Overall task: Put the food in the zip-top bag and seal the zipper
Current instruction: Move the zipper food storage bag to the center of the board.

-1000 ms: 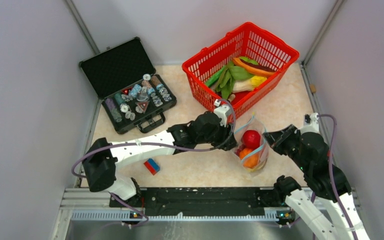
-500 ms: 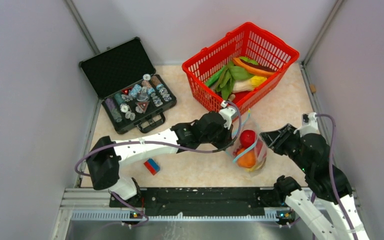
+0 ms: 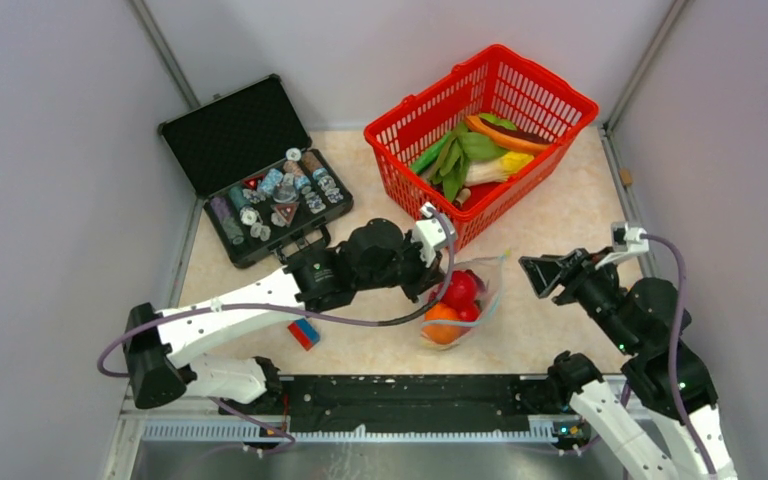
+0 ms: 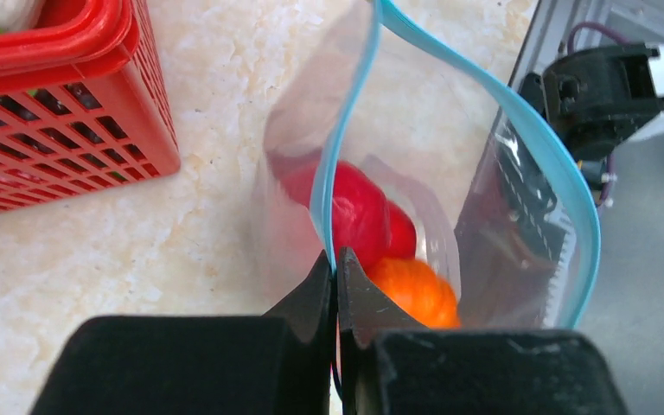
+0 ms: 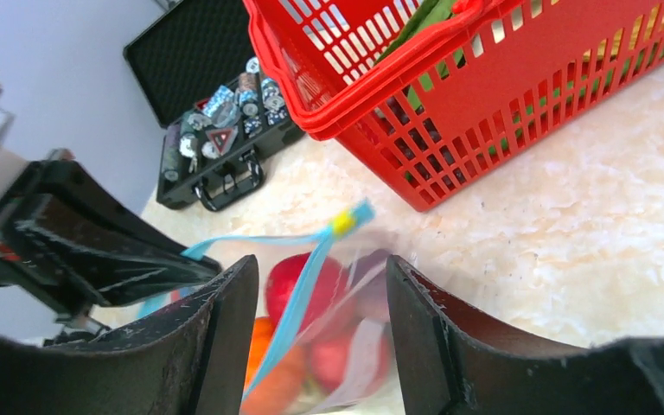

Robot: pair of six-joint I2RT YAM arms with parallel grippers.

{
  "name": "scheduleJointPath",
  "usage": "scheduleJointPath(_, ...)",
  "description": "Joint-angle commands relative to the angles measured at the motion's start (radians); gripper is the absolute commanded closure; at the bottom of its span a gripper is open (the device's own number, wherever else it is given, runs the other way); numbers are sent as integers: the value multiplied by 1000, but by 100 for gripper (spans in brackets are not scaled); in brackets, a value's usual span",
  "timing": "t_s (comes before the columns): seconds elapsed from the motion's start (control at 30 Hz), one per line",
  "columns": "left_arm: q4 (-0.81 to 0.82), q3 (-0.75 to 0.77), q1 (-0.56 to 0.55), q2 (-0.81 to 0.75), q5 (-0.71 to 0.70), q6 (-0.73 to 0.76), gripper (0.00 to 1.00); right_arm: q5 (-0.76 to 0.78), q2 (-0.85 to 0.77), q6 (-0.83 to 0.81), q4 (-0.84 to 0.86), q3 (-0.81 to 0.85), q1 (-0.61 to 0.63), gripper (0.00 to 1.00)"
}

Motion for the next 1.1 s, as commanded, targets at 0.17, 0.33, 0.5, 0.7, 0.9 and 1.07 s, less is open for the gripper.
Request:
scheduleJointPath(0.17, -130, -59, 43, -116, 166, 379, 100, -266, -123, -224, 319, -234, -2, 41)
scheduleJointPath(0.33, -227, -44, 101, -98, 234, 476, 100, -414, -131, -340, 430, -329, -1, 37)
scheduleJointPath(0.5, -228, -8, 141, -84, 291, 575, 100, -592, -28, -593, 350, -281, -1, 33)
scheduleJointPath(0.7, -258, 51, 147, -54, 339, 644, 100, -497, 133, -815, 182, -155, -2, 32)
scheduleJointPath(0.9, -294, 83, 147, -50, 364, 680, 100, -487, 191, -937, 130, -125, -1, 33)
scheduleJointPath(1.07, -304, 70, 147, -60, 354, 697, 100, -530, 194, -1033, 91, -108, -2, 33)
